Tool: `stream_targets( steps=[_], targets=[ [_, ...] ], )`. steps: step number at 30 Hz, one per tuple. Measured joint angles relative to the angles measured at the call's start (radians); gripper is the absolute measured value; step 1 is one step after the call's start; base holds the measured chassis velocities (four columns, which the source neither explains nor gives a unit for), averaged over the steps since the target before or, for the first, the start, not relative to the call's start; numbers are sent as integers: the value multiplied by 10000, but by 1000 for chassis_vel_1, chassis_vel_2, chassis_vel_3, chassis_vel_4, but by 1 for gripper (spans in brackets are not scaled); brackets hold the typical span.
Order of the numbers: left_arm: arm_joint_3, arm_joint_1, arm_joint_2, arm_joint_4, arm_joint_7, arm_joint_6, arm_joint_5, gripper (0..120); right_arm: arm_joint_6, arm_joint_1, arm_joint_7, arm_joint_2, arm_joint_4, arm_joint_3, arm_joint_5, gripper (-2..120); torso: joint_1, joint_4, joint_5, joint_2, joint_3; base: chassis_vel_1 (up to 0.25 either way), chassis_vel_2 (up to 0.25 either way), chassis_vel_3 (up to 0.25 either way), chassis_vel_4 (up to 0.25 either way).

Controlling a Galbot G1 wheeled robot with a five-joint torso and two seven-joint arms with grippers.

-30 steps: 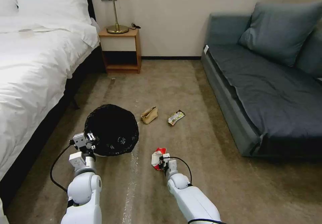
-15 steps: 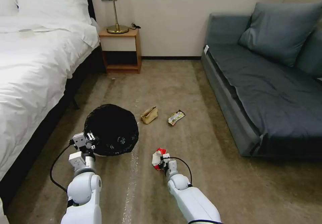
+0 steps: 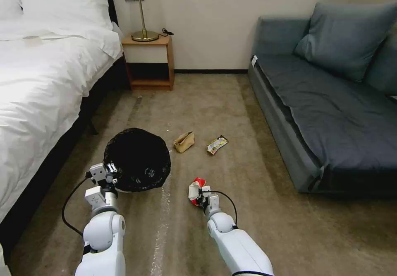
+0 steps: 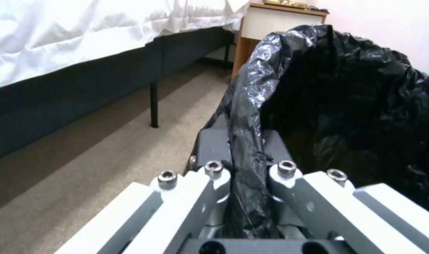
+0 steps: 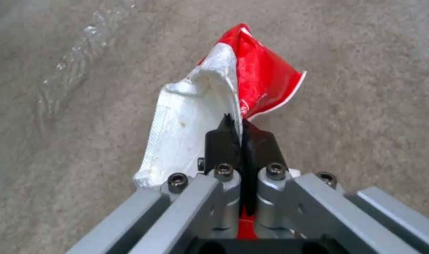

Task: Pick up the trash bin, then pick up the garbage on the floor and place it into the trash bin.

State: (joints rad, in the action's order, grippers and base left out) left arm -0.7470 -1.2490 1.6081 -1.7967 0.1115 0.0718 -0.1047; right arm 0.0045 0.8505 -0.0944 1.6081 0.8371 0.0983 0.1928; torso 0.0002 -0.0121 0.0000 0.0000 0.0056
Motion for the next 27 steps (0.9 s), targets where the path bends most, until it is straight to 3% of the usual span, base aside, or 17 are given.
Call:
stream_targets(
  steps=[19,27],
  targets=[
    [-69,99,-139,163,6,25,-298,4,376,-22,-37,0,164,886,-224,0,0,0,1,0,0,0,0,0,0],
    [-65,67,-142,248,7,6,-397,4,423,-253,-114,0,977,1354,-132,0,0,0,0,0,0,0,0,0,0]
  ],
)
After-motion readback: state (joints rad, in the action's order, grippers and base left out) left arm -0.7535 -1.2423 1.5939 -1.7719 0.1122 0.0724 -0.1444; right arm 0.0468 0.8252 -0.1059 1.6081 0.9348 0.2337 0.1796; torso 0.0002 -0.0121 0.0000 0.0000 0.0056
